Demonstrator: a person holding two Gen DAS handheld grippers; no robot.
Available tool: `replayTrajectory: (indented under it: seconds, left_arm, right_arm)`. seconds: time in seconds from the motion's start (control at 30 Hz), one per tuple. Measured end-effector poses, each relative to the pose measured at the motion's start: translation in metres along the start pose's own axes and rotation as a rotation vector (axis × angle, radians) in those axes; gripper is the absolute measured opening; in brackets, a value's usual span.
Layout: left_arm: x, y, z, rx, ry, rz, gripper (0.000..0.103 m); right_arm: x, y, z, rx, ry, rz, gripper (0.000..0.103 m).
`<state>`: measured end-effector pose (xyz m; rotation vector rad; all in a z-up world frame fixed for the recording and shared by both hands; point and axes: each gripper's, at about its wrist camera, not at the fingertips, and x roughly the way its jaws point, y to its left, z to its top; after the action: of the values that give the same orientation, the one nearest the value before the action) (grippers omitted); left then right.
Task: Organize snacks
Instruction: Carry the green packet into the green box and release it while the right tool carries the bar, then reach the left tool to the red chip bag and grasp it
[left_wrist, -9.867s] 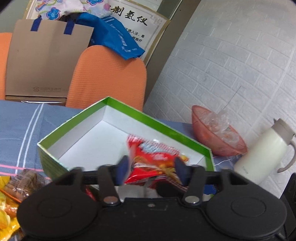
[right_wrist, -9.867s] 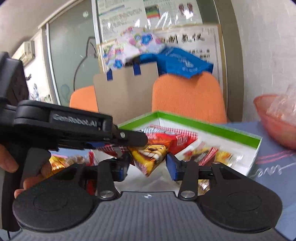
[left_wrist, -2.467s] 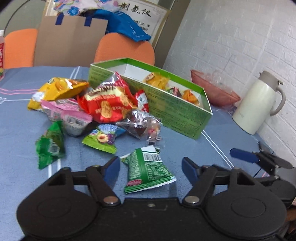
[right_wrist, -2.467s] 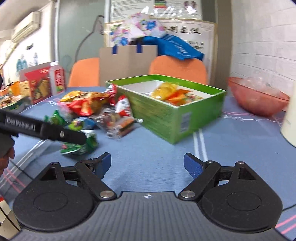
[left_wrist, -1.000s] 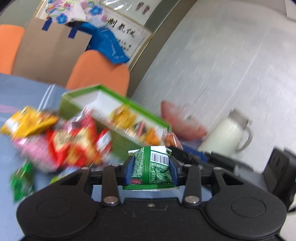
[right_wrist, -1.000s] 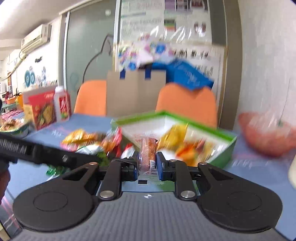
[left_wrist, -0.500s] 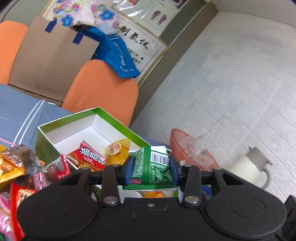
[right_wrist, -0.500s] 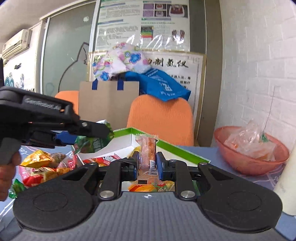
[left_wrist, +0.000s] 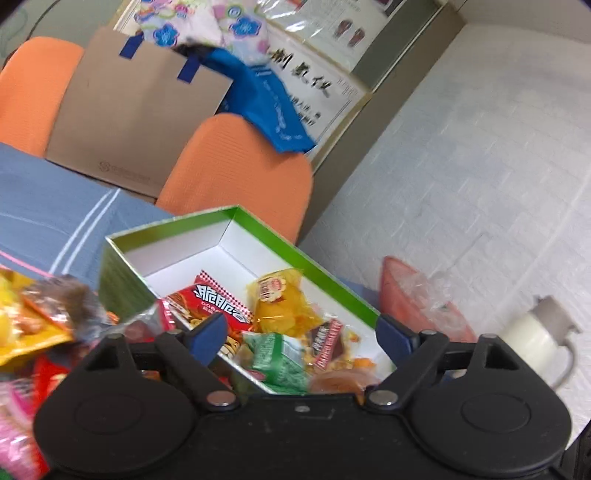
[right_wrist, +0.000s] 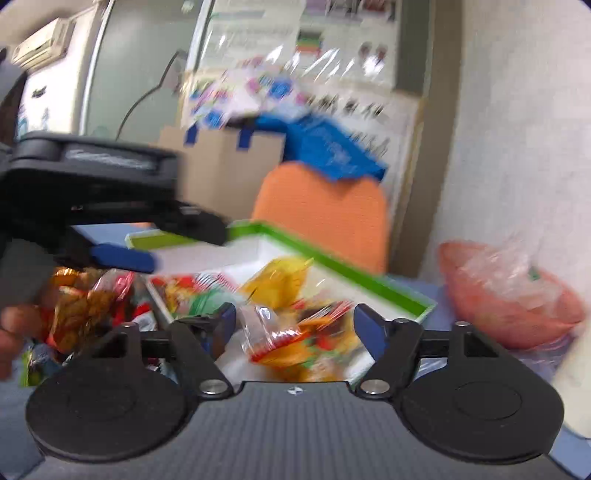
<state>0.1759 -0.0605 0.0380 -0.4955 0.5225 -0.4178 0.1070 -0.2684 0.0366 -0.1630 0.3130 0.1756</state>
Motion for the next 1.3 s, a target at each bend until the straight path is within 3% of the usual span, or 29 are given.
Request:
replayTrajectory:
  seconds: [0.23, 0.43, 0.6, 0.8, 1.0, 1.07, 1.1, 1.13, 1.17, 1.27, 1.3]
  left_arm:
    - [-0.092, 0.005, -0.007, 0.005, -0.101, -0.004, 0.103]
    - [-0.126, 0.034, -0.037, -0.003, -0.091, 0.107, 0.103]
    - [-0.130, 0.070, -0.048, -0.059, -0.030, 0.164, 0.103]
    - [-0.124, 0.073, -0.030, -0.048, -0.019, 0.075, 0.103]
    - [-0.085, 0.072, -0.017, 0.022, 0.069, 0.086, 0.103]
    - [-0.079, 0.078, -0.018, 0.015, 0.064, 0.086, 0.102]
    - [-0.079, 0.080, -0.018, 0.004, 0.059, 0.084, 0.102]
    - [-0.080, 0.082, -0.018, -0.007, 0.056, 0.078, 0.102]
    - [-0.081, 0.083, -0.018, -0.015, 0.055, 0.073, 0.102]
    - [-0.089, 0.079, -0.022, 0.009, 0.068, 0.059, 0.102]
    - [-0.091, 0.076, -0.025, 0.020, 0.073, 0.050, 0.102]
  right_arm:
    - [-0.071, -0.006, 0.009, 0.085, -0.153, 0.055, 0.103]
    - [-0.082, 0.015, -0.007, 0.119, -0.128, 0.102, 0.103]
    - [-0.073, 0.029, -0.020, 0.160, -0.051, 0.160, 0.103]
    - [-0.055, 0.057, -0.015, 0.118, -0.010, 0.267, 0.103]
    - [-0.020, 0.087, -0.004, 0.028, 0.019, 0.350, 0.103]
    - [-0.003, 0.098, -0.004, -0.023, 0.050, 0.359, 0.103]
    - [0.006, 0.103, -0.005, -0.043, 0.066, 0.359, 0.098]
    - [0.012, 0.106, -0.007, -0.058, 0.085, 0.356, 0.083]
    - [0.017, 0.109, -0.009, -0.069, 0.102, 0.367, 0.054]
    - [0.011, 0.110, -0.015, -0.064, 0.116, 0.382, 0.029]
    - [0.005, 0.109, -0.018, -0.077, 0.113, 0.378, 0.027]
